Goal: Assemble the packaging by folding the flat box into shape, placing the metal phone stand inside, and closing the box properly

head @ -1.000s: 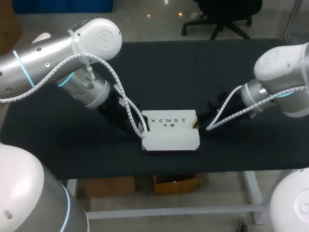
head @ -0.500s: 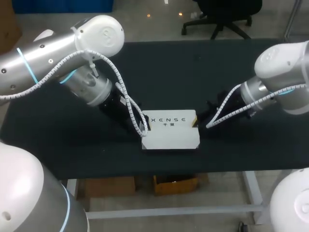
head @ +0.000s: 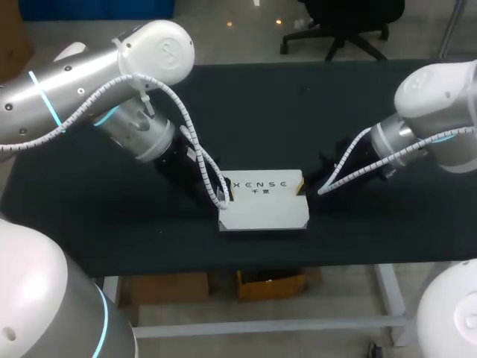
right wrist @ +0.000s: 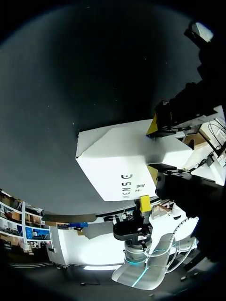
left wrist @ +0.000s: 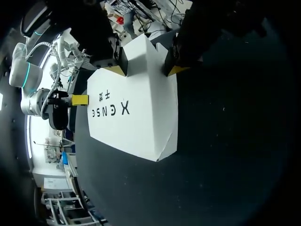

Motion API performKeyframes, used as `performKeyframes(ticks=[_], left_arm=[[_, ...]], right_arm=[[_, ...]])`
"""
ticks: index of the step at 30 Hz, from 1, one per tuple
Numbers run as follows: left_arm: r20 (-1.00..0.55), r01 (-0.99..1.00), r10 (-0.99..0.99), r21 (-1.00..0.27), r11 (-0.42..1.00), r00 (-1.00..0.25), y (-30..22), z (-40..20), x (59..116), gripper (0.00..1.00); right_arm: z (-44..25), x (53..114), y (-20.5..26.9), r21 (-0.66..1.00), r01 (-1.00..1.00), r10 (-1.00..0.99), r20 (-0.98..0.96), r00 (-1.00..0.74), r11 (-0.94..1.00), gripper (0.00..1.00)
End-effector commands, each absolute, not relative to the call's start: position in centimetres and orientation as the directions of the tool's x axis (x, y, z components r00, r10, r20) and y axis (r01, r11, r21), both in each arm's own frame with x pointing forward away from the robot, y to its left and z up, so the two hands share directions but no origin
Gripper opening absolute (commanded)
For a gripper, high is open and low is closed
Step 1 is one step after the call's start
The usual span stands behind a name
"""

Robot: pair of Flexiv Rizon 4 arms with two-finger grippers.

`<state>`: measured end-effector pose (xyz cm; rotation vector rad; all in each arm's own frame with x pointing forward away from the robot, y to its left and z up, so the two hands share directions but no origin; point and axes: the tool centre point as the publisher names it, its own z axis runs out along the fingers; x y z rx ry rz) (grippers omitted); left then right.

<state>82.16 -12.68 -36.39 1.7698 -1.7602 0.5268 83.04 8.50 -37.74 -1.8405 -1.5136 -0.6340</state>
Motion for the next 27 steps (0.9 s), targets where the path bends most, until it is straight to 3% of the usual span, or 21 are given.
performKeyframes(ticks=[1, 27], left_arm=[[0.649, -0.990, -0.759, 0.132, 0.045, 0.051, -12.93, -36.26, 82.25, 0.52], [0.645, -0.982, -0.761, 0.180, 0.063, 0.069, -13.40, -35.68, 82.52, 0.52]], right_arm=[[-37.64, 83.16, 8.65, -0.196, 0.975, 0.649, 0.730, 0.214, -0.101, 0.35], [-36.87, 83.28, 8.75, -0.226, 0.971, 0.628, 0.745, 0.227, -0.084, 0.35]])
